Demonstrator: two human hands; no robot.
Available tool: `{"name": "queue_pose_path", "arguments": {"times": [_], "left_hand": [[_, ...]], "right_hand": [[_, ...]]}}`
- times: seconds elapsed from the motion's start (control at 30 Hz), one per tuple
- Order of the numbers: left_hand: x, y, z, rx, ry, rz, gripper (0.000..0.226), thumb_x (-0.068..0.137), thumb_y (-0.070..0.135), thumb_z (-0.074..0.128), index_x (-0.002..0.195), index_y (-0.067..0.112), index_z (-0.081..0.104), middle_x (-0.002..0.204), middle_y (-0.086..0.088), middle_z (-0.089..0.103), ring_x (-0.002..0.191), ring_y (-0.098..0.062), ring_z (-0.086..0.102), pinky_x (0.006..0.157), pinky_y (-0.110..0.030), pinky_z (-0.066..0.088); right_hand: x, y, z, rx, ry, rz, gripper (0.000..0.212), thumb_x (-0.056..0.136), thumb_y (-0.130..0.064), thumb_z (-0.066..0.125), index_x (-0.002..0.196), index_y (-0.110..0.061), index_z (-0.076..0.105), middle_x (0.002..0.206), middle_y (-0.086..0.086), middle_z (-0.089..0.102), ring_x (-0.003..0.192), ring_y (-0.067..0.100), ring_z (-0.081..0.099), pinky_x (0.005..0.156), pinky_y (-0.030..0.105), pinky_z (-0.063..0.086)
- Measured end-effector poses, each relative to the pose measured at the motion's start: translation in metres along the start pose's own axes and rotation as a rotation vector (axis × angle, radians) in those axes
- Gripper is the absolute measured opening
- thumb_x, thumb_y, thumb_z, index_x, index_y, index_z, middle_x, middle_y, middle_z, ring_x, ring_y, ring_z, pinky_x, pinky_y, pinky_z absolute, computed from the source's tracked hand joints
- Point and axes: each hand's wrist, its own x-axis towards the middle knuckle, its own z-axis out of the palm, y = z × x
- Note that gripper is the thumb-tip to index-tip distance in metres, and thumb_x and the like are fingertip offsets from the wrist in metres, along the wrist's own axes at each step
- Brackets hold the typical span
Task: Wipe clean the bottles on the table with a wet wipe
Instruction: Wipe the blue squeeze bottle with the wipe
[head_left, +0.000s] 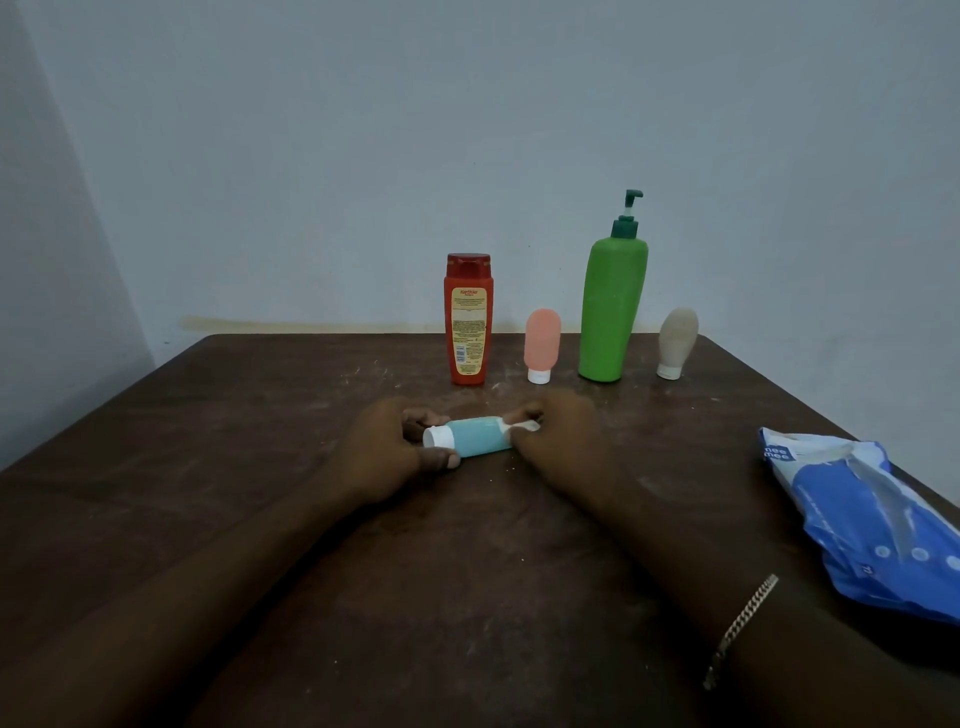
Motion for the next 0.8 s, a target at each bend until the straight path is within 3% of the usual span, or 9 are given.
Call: {"name": "queue_pose_path", "arguments": {"times": [0.07, 0.23, 0.33, 0.4, 0.57, 0.7, 0.8], "left_hand": [[-0.001, 0.001, -0.001, -0.022, 0.009, -0.005, 0.031, 0.074, 0.027, 0.087, 0.099, 0.029, 0.069, 0.101, 0.01, 0.069, 0.093, -0.007, 0.065, 0.072, -0.023, 0.056], [-0.006, 0.003, 0.001, -0.018, 0.054, 0.025, 0.023, 0.076, 0.017, 0.083, 0.089, 0.027, 0.067, 0.089, 0.007, 0.071, 0.083, -0.007, 0.067, 0.075, -0.028, 0.057], [-0.006, 0.003, 0.002, 0.011, 0.041, 0.037, 0.024, 0.075, 0.019, 0.084, 0.091, 0.025, 0.068, 0.093, 0.007, 0.071, 0.087, -0.007, 0.066, 0.073, -0.025, 0.054], [-0.004, 0.001, 0.002, 0.034, 0.033, 0.03, 0.028, 0.073, 0.023, 0.086, 0.093, 0.026, 0.067, 0.101, 0.008, 0.069, 0.093, -0.007, 0.064, 0.073, -0.022, 0.053], [-0.003, -0.001, 0.007, 0.061, 0.041, 0.034, 0.033, 0.073, 0.025, 0.087, 0.097, 0.028, 0.063, 0.11, 0.009, 0.067, 0.1, -0.007, 0.062, 0.079, -0.027, 0.057], [-0.005, 0.001, 0.009, 0.094, 0.07, 0.052, 0.035, 0.073, 0.026, 0.086, 0.095, 0.029, 0.06, 0.105, 0.011, 0.065, 0.094, -0.006, 0.061, 0.074, -0.022, 0.053], [-0.008, 0.004, 0.01, 0.086, 0.091, 0.07, 0.032, 0.072, 0.025, 0.086, 0.093, 0.026, 0.062, 0.098, 0.01, 0.065, 0.09, -0.007, 0.061, 0.072, -0.024, 0.051]], "right_hand": [[-0.001, -0.003, 0.001, -0.003, 0.002, -0.014, 0.027, 0.086, -0.016, 0.066, 0.112, -0.02, 0.072, 0.113, 0.001, 0.072, 0.095, 0.006, 0.061, 0.072, 0.011, 0.043], [-0.014, -0.038, 0.017, -0.026, -0.104, -0.201, 0.034, 0.09, -0.019, 0.065, 0.124, -0.023, 0.066, 0.129, -0.001, 0.06, 0.115, 0.013, 0.054, 0.095, 0.021, 0.038], [-0.013, -0.034, 0.014, -0.061, -0.107, -0.227, 0.033, 0.091, -0.017, 0.065, 0.123, -0.022, 0.067, 0.131, 0.0, 0.059, 0.117, 0.015, 0.053, 0.1, 0.025, 0.039], [-0.006, -0.018, 0.008, -0.053, -0.062, -0.146, 0.029, 0.089, -0.016, 0.066, 0.118, -0.021, 0.07, 0.126, 0.0, 0.065, 0.111, 0.012, 0.058, 0.095, 0.022, 0.042], [0.004, 0.014, -0.007, 0.04, 0.039, 0.072, 0.022, 0.084, -0.016, 0.069, 0.105, -0.018, 0.077, 0.103, -0.003, 0.076, 0.084, 0.003, 0.064, 0.063, 0.007, 0.041], [-0.004, -0.006, 0.003, 0.082, 0.05, 0.01, 0.025, 0.089, -0.02, 0.067, 0.113, -0.018, 0.073, 0.108, -0.003, 0.073, 0.09, 0.003, 0.062, 0.063, 0.006, 0.038], [-0.01, -0.03, 0.013, 0.048, -0.075, -0.093, 0.031, 0.09, -0.021, 0.066, 0.121, -0.023, 0.068, 0.118, -0.005, 0.068, 0.1, 0.005, 0.058, 0.074, 0.013, 0.039]]}}
